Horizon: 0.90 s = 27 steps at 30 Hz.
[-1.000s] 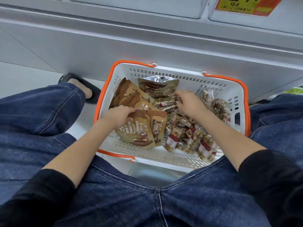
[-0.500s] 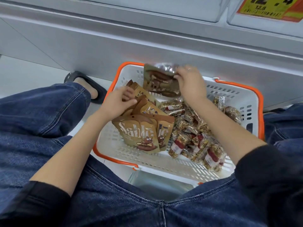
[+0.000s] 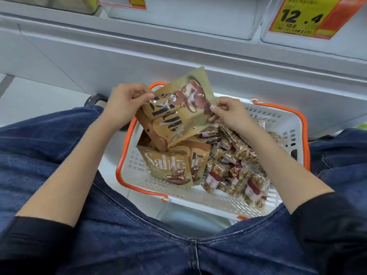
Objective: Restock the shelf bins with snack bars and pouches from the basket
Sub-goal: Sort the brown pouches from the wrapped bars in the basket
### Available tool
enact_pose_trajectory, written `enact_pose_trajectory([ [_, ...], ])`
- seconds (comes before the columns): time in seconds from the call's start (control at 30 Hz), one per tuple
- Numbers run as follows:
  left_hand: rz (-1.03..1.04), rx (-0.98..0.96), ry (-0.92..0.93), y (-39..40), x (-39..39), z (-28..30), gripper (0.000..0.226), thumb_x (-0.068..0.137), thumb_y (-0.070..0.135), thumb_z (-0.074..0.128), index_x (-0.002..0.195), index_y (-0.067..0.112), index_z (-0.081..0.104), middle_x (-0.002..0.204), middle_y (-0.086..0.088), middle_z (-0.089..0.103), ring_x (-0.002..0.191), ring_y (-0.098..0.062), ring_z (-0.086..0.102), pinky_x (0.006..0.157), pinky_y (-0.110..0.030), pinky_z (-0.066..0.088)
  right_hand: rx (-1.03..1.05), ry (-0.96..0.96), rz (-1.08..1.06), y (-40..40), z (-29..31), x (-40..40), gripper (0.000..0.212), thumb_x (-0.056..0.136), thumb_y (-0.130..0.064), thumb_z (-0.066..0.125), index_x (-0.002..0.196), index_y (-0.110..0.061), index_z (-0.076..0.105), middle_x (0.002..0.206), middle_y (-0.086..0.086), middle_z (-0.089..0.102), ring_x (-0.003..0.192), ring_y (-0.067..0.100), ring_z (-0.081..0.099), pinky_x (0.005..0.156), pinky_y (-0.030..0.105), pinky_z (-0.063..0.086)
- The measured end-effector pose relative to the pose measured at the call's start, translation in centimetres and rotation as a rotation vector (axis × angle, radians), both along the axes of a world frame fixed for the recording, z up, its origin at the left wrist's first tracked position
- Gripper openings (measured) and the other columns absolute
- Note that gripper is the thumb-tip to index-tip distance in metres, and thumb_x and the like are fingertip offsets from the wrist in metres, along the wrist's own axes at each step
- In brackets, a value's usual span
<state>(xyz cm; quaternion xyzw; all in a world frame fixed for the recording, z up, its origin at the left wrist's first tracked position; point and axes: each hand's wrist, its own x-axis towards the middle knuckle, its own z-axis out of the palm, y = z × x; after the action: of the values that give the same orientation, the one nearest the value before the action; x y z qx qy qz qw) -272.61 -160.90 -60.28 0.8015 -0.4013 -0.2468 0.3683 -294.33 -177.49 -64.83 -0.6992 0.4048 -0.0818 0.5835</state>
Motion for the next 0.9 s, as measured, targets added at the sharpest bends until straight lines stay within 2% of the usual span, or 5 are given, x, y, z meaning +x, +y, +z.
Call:
enact_pose_trajectory([
  [0.2, -0.171, -0.033, -0.469, -5.2, 1.7, 2.6, 0.019, 0.094, 0.023, 0.053, 0.093, 0.012, 0.068, 0.078, 0.001, 0.064, 0.07, -0.013, 0.056, 0.063, -0.027, 0.038, -0.038, 0.068, -0.076, 0.6, -0.7, 1.3, 0.021, 0.096, -0.008, 0.051, 0.113, -0.011, 0.062, 0.099, 0.008, 0.063, 0.095, 0.022, 0.064, 0.085, 0.036, 0.054],
  [0.33, -0.498, 0.186, -0.846, -10.0, 1.8, 2.7, 0.024, 0.096, 0.017, 0.047, 0.108, 0.014, 0.067, 0.101, -0.013, 0.068, 0.093, -0.034, 0.059, 0.071, -0.037, 0.042, -0.006, 0.173, -0.099, 0.2, -2.0, -0.8, 0.023, 0.095, -0.006, 0.048, 0.113, -0.014, 0.062, 0.102, 0.011, 0.064, 0.089, 0.024, 0.062, 0.088, 0.047, 0.053],
  [0.43, -0.732, 0.369, -1.081, -12.6, -0.7, 1.5, 0.024, 0.085, -0.004, 0.051, 0.097, 0.013, 0.063, 0.086, -0.01, 0.06, 0.079, -0.031, 0.057, 0.057, -0.032, 0.034, 0.016, 0.181, -0.148, -0.2, -2.4, -1.4, 0.021, 0.095, -0.006, 0.048, 0.109, -0.015, 0.062, 0.103, 0.013, 0.066, 0.082, 0.028, 0.058, 0.088, 0.056, 0.05],
  [0.73, -0.554, 0.446, -0.498, -12.0, -1.3, -6.5, 0.029, 0.091, 0.015, 0.059, 0.119, 0.008, 0.06, 0.115, -0.015, 0.064, 0.106, -0.033, 0.057, 0.084, -0.035, 0.041, 0.118, 0.074, -0.159, -0.6, -2.7, -1.0, 0.025, 0.096, -0.002, 0.045, 0.113, -0.013, 0.061, 0.114, 0.009, 0.065, 0.101, 0.017, 0.065, 0.09, 0.029, 0.053],
  [0.9, -0.494, 0.46, -0.806, -10.3, 0.3, -7.3, 0.031, 0.093, 0.006, 0.046, 0.119, 0.016, 0.06, 0.109, -0.012, 0.067, 0.096, -0.033, 0.062, 0.077, -0.04, 0.049, 0.158, 0.056, -0.207, -1.2, -3.4, -1.7, 0.023, 0.097, -0.002, 0.044, 0.108, -0.013, 0.061, 0.11, 0.007, 0.066, 0.097, 0.015, 0.065, 0.078, 0.018, 0.054],
])
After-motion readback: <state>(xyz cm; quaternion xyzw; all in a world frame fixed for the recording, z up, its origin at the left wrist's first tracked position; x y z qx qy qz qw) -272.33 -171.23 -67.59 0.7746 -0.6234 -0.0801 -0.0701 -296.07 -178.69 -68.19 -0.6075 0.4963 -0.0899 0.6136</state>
